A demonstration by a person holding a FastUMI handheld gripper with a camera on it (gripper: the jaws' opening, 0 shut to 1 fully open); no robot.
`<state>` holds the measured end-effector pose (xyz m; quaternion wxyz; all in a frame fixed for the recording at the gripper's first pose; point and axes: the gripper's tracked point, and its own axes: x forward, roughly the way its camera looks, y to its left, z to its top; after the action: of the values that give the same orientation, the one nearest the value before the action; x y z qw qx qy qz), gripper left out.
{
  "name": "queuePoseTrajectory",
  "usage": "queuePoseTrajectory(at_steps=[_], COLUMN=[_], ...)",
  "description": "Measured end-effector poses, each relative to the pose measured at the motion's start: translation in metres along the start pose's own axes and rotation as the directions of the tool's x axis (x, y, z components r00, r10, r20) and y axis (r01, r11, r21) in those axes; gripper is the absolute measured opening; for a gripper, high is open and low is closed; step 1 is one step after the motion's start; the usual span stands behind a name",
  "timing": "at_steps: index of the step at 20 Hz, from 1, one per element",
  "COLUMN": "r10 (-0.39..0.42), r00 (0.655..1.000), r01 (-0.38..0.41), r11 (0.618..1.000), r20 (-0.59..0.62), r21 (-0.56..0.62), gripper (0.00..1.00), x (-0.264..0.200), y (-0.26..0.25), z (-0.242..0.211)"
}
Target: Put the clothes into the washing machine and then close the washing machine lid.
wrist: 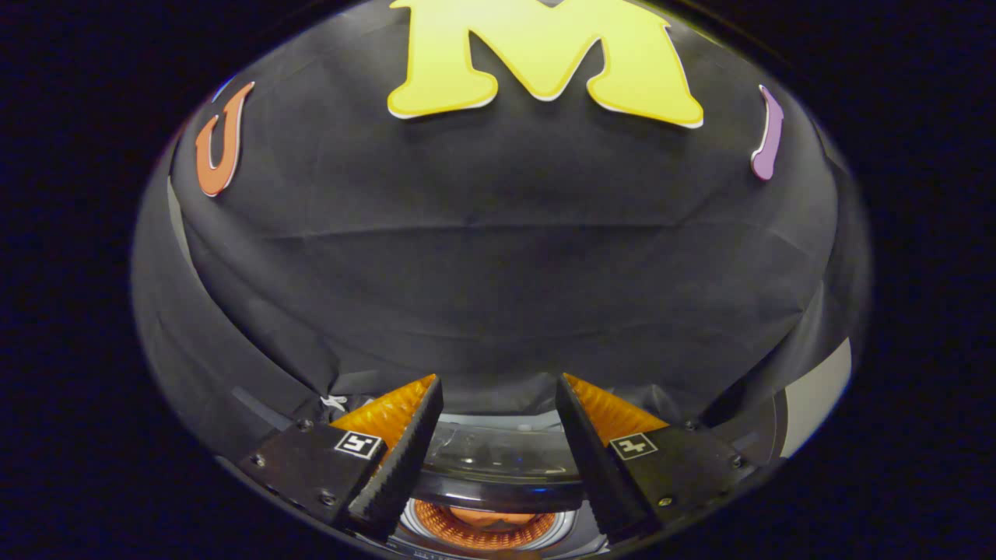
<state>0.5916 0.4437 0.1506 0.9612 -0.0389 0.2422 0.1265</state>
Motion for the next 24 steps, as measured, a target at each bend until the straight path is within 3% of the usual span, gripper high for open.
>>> queuePoseTrajectory(at_steps=[24], r10=[0.000], r00=[0.988], r01=[0.003], r11=[1.000], r20=[0.153], r21=[-0.019], gripper=[0.92], x=[-0.027], y=[0.004], z=[-0.016])
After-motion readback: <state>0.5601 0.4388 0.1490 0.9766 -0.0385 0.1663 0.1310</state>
